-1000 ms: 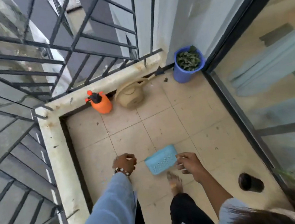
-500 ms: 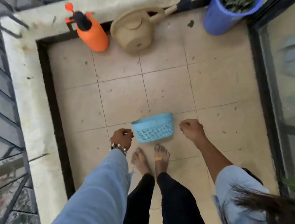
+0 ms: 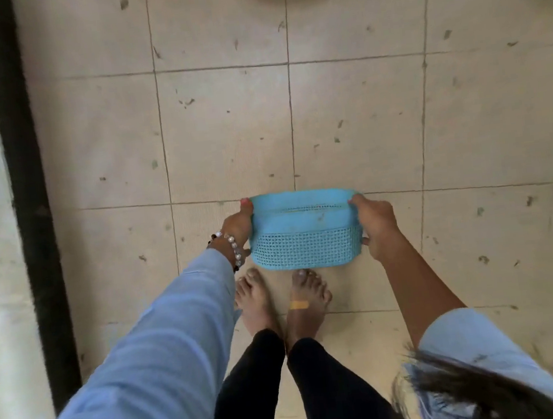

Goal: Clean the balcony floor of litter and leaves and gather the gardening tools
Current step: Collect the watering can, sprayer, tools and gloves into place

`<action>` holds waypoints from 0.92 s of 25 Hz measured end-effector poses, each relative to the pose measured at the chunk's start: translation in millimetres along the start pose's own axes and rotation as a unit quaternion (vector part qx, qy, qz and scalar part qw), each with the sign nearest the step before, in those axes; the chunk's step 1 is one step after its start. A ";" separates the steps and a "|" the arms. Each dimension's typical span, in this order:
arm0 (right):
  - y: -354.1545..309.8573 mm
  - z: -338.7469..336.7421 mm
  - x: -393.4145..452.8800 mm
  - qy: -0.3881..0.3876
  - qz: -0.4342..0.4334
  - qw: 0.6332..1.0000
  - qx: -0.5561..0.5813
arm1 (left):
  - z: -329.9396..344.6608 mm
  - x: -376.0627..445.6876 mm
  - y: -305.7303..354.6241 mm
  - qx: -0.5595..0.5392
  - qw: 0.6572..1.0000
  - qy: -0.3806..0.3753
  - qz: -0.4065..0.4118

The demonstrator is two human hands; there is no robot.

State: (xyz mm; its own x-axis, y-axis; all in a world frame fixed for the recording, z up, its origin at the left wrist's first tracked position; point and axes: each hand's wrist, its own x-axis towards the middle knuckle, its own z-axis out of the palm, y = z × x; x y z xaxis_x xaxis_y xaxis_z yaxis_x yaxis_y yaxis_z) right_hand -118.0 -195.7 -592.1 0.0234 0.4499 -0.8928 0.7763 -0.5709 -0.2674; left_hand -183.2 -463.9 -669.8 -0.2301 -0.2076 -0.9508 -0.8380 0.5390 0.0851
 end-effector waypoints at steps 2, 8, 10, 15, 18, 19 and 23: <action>2.4 -1.7 -16.9 -0.002 -0.020 0.999 -0.027 | -3.5 -6.0 12.9 -0.093 0.992 -0.058 -0.055; -47.1 11.8 -120.4 -0.055 -0.131 0.988 -0.059 | -80.2 -171.2 129.4 -0.181 0.981 -0.044 0.058; -71.3 26.4 -148.0 -0.092 -0.167 0.978 -0.078 | -112.1 -195.1 127.8 -0.217 0.973 -0.032 0.069; -146.7 95.6 -215.9 -0.172 -0.227 0.944 -0.169 | -213.5 -217.8 139.6 -0.298 0.953 0.012 0.056; -174.1 159.7 -224.7 -0.208 -0.260 0.914 -0.232 | -253.8 -205.3 133.6 -0.355 0.933 0.011 0.050; -181.3 179.7 -221.9 -0.216 -0.270 0.904 -0.252 | -262.7 -197.0 133.7 -0.374 0.926 0.012 0.050; -205.2 279.3 -196.6 -0.258 -0.285 0.866 -0.319 | -289.3 -128.7 133.9 -0.454 0.890 0.034 0.027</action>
State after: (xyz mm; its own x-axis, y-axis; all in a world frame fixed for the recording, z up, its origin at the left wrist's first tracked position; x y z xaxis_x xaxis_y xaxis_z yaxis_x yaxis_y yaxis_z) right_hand -457.9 -358.8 -463.0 -0.6346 0.0720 -0.7695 0.7635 0.2131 -0.6097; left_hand -409.0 -601.1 -449.8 -0.2859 -0.2673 -0.9202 -0.8724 -0.3248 0.3654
